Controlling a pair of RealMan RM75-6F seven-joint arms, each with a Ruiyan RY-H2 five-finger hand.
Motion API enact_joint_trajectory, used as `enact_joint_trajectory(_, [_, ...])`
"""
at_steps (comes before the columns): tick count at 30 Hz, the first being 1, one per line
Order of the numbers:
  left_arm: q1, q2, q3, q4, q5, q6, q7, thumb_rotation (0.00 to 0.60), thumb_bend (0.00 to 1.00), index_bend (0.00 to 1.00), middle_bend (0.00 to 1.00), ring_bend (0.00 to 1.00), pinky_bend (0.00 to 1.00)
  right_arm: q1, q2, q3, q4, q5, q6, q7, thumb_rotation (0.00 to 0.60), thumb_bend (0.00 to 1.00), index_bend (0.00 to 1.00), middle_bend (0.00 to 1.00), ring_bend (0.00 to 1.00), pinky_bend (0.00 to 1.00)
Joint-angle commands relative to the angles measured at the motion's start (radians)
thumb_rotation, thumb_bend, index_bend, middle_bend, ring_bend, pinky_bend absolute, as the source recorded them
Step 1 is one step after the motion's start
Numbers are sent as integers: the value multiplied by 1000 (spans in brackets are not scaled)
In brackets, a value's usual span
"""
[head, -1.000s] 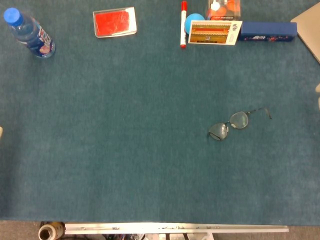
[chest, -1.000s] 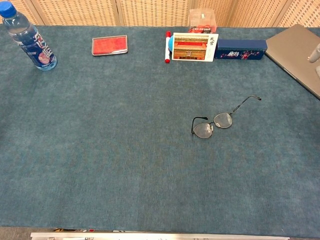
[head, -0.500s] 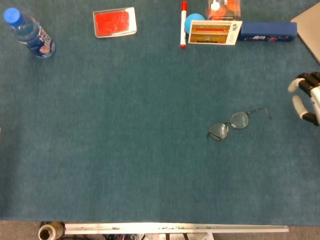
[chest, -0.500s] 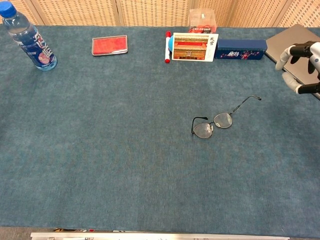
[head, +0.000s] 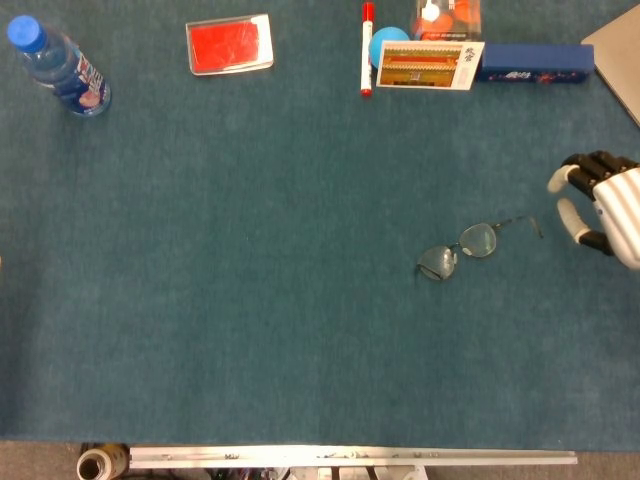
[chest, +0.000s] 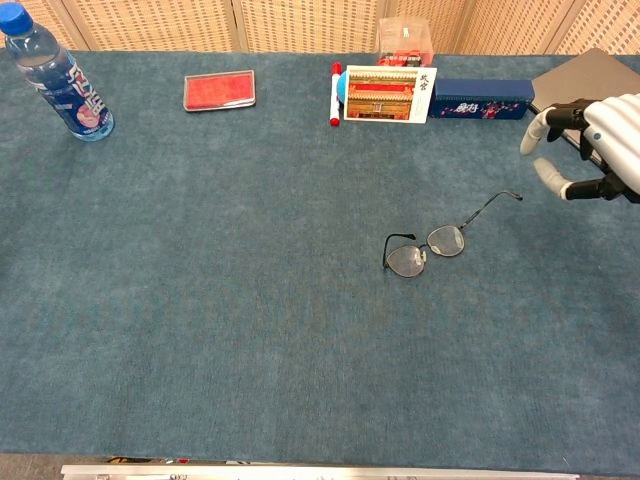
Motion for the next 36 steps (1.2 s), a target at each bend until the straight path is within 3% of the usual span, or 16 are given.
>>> enact_joint_trajectory(1, [0,0,0,0,-1,0,1,600,238,561,570,438,529,2,-9,-4,11,-2,3,11,600,417,486,462,405,587])
enact_joint_trajectory(24, [7,5,-1,-9,1,11,0,600,238,562,570,438,529,40,-83,-18,56,-14,-1,41,600,391,486,468,405,587])
enact_joint_trajectory(36, [11,11,-3,-15,1,17,-5,600,238,562,570,438,529,50,-114,-24,69,-4,-12,30,600,275,486,471,405,587])
